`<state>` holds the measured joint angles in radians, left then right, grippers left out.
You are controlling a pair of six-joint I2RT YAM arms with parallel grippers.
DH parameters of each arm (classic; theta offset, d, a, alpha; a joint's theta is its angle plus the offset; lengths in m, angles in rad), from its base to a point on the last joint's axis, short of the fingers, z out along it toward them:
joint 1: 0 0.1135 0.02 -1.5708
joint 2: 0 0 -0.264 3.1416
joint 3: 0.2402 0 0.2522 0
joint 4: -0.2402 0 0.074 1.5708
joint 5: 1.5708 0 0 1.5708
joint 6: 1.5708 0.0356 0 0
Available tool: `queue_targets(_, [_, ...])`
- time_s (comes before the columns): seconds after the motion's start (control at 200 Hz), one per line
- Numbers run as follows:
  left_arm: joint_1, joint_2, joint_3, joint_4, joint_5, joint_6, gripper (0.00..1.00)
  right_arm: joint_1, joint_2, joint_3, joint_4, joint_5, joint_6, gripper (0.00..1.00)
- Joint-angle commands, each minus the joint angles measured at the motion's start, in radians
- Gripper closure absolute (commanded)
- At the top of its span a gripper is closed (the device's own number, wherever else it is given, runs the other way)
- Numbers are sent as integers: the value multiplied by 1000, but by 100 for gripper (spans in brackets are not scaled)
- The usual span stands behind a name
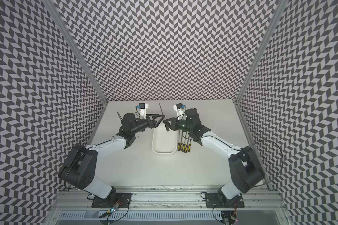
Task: Put the file tool into the storage box
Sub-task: Place the file tool in the storage box.
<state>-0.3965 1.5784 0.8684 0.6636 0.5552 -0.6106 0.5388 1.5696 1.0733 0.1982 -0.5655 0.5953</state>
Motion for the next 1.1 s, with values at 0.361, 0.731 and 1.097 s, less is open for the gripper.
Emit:
queue_targets(0.361, [-18,-19,9,30,5,57,100,31,41,37,30,7,-7,99])
queue_targets(0.731, [-28,-46,33,-50,-14,113,100,39,8,56,-49,56,-42,65])
queue_targets(1.097, [-27,36,129,-201,-19,126,100,37,-106,43,-238,481,-65,9])
